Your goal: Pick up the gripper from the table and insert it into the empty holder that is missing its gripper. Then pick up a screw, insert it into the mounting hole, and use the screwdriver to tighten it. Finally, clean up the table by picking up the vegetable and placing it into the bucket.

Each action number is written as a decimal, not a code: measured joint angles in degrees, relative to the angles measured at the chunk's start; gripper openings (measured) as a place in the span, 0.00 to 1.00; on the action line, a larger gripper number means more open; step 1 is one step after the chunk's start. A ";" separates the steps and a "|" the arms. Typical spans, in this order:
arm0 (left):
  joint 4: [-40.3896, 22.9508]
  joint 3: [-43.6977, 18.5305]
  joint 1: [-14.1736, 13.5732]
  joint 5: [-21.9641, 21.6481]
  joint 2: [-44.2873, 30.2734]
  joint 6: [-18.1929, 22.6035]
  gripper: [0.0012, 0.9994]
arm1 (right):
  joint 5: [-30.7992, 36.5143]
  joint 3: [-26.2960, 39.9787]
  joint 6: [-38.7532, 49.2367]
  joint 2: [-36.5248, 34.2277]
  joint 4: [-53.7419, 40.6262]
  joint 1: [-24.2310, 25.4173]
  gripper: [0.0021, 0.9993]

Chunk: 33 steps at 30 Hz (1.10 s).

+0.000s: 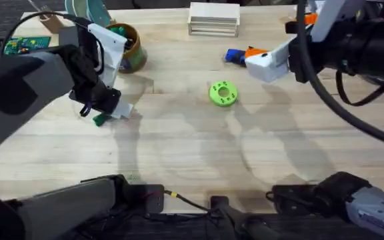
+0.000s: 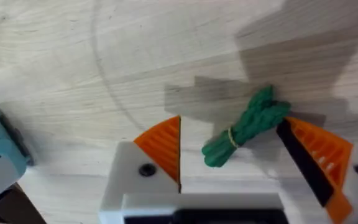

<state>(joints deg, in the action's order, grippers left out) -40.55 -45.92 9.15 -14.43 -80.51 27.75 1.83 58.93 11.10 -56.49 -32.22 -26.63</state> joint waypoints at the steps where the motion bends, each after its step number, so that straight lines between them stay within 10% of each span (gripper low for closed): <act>1: 0.17 0.19 0.00 0.25 0.00 0.17 0.99 | 0.00 -0.01 -0.01 0.00 -0.01 0.00 0.99; 18: 1.58 1.57 2.34 9.51 -1.18 0.33 0.91 | 0.00 -0.01 -0.01 0.00 0.01 0.00 0.99; 33: 1.51 1.72 2.73 15.58 -1.05 0.04 0.05 | 0.00 -0.01 -0.01 0.00 -0.01 0.00 0.99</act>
<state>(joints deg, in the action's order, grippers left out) -39.05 -44.21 11.88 1.15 -81.56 27.79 1.83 58.92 11.09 -56.49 -32.23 -26.63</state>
